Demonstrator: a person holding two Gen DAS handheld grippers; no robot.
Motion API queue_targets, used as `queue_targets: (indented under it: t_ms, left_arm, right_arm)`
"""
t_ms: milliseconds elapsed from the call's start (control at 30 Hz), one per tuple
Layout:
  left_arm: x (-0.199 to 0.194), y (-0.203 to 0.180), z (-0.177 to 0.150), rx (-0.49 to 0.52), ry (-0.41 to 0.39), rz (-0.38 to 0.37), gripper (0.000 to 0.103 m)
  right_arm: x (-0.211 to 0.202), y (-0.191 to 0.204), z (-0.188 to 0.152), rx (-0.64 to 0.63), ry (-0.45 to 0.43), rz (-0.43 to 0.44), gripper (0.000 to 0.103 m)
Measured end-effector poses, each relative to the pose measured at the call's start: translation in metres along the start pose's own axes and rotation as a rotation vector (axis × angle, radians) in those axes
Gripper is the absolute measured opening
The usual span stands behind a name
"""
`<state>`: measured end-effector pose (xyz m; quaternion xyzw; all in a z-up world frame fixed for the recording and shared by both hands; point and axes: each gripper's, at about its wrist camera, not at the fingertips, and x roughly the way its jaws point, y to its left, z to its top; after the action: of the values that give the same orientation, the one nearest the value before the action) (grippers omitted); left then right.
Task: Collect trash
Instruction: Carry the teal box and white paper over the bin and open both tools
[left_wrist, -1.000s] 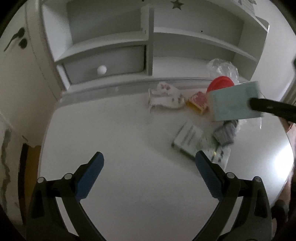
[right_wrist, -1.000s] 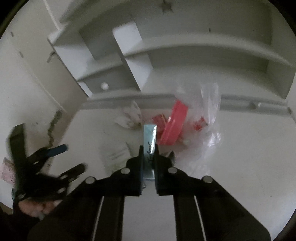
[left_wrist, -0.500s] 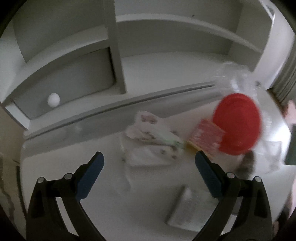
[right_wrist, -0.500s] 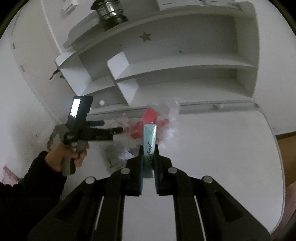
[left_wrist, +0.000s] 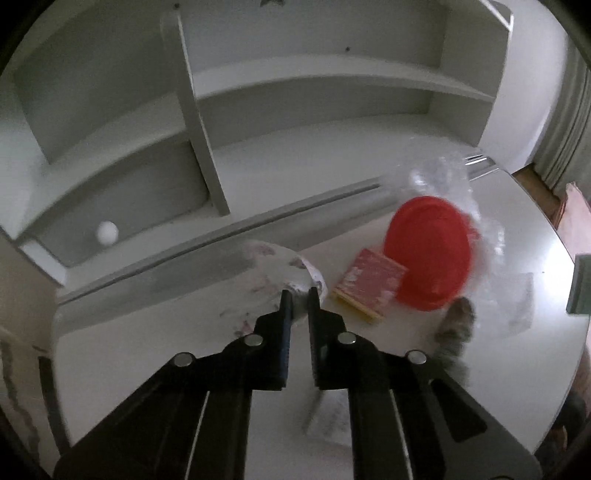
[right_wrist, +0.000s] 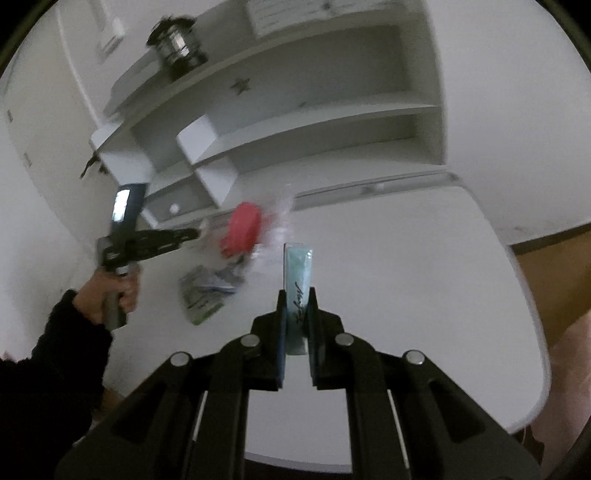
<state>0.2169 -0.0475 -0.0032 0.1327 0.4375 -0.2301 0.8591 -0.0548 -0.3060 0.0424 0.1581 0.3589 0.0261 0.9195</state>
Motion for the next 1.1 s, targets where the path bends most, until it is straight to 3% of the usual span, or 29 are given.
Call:
queue_targets:
  t_ms: [167, 267, 400, 533, 633, 733, 833, 1100]
  left_arm:
    - [-0.052, -0.048, -0.003, 0.004, -0.065, -0.018, 0.007]
    - [-0.080, -0.094, -0.006, 0.031, -0.106, -0.081, 0.007]
    - [-0.107, -0.179, 0.001, 0.116, -0.182, -0.188, 0.007]
    - [-0.118, -0.292, -0.004, 0.261, -0.209, -0.364, 0.007]
    - [-0.110, -0.377, -0.019, 0.383, -0.165, -0.511, 0.007]
    - [-0.090, -0.457, -0.046, 0.503, -0.106, -0.608, 0.007]
    - [-0.059, -0.512, -0.072, 0.574, -0.011, -0.677, 0.007]
    - [0.030, -0.604, -0.132, 0.701, 0.180, -0.731, 0.007]
  right_arm:
    - [-0.053, -0.061, -0.021, 0.100, -0.089, -0.105, 0.010]
    - [-0.080, -0.105, -0.038, 0.181, -0.123, -0.183, 0.010]
    - [-0.117, -0.170, -0.074, 0.310, -0.156, -0.304, 0.010]
    - [-0.146, -0.227, -0.119, 0.429, -0.157, -0.411, 0.010]
    - [-0.158, -0.261, -0.152, 0.502, -0.144, -0.475, 0.010]
    - [-0.164, -0.291, -0.185, 0.570, -0.113, -0.533, 0.010]
    - [-0.162, -0.319, -0.215, 0.642, -0.066, -0.550, 0.010]
    - [-0.128, -0.378, -0.275, 0.771, 0.066, -0.542, 0.010]
